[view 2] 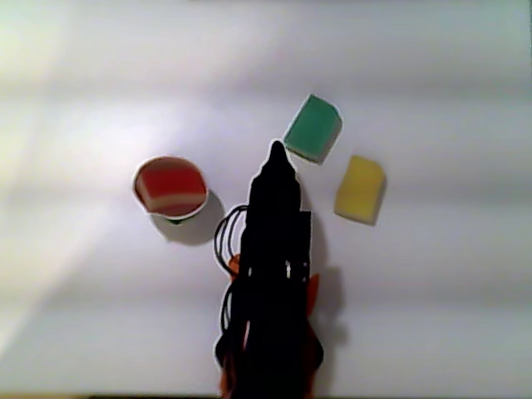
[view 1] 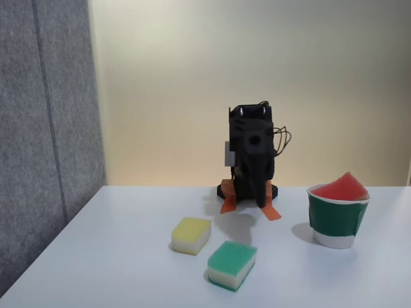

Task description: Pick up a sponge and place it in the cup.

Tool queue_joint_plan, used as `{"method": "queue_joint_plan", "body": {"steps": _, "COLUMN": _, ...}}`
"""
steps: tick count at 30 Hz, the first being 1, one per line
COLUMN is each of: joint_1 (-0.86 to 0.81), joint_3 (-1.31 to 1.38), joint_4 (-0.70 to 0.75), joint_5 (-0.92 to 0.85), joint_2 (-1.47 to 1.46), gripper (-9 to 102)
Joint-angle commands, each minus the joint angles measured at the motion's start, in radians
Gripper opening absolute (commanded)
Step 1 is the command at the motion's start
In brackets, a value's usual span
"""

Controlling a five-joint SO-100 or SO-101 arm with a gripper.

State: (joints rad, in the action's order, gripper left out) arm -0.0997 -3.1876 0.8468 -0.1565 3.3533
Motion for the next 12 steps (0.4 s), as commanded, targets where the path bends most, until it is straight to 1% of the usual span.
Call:
{"method": "queue_joint_plan", "body": {"steps": 1, "joint_1": -0.008, "joint_3": -0.044, "joint_4": 0.118, "joint_5": 0.006, "joint_2": 0.014, "gripper": 0}}
{"method": "queue_joint_plan", "body": {"steps": 7, "joint_1": -0.003, "joint_3": -0.044, "joint_4": 0.298, "joint_5": 0.037, "joint_2": 0.014, "gripper": 0}}
{"method": "queue_joint_plan", "body": {"steps": 12, "joint_1": 0.003, "joint_3": -0.044, "joint_4": 0.419, "joint_5": 0.009, "joint_2": 0.014, "gripper": 0}}
